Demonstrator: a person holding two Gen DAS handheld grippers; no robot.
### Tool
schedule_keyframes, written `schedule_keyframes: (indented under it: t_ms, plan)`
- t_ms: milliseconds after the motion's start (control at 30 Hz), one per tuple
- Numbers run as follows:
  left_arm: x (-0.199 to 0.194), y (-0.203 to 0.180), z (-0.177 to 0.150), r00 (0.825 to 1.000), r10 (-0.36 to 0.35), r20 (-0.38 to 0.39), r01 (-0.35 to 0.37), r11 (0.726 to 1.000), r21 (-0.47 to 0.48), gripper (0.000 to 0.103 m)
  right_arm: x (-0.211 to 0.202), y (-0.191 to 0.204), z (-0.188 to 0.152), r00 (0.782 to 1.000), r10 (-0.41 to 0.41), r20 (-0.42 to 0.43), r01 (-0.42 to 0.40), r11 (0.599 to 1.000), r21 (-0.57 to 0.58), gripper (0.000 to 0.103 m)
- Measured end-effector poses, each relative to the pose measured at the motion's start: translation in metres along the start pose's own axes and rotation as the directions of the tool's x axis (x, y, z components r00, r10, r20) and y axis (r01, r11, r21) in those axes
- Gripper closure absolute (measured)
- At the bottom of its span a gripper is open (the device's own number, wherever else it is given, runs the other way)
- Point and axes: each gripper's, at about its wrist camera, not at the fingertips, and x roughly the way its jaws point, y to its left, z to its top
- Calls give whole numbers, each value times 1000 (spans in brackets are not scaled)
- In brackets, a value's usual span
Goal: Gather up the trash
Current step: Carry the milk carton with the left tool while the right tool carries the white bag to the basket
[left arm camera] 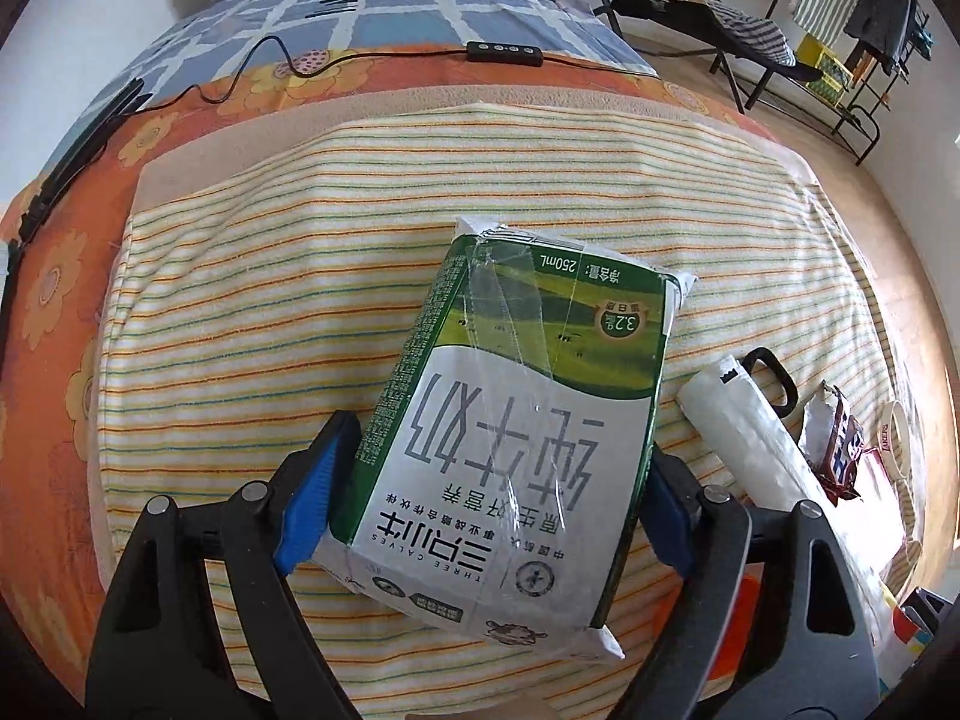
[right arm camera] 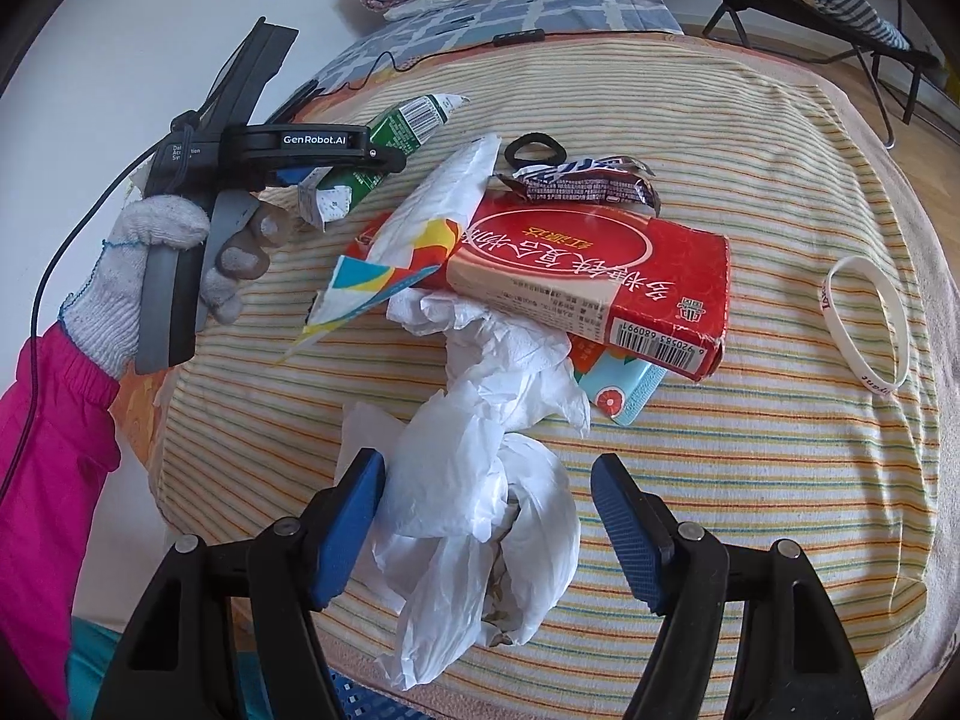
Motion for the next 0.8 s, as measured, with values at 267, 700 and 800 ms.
schedule_keyframes:
  t_ms: [267,700,800]
  plan:
    - [-30,7,-20,997,52,51,-53,999,10,26,-12,1,-9,1000,4,19,-3,1000,-28,47]
    - [-67,11,-79,996,66,60,-67,997,26,26,-60,-8,-26,994,27,105,-27,1000,-4,48]
    - [-84,6,-94,994,77,76,-81,996,49,26,-69,-6,-30,992,21,127,-19,1000,-14,49]
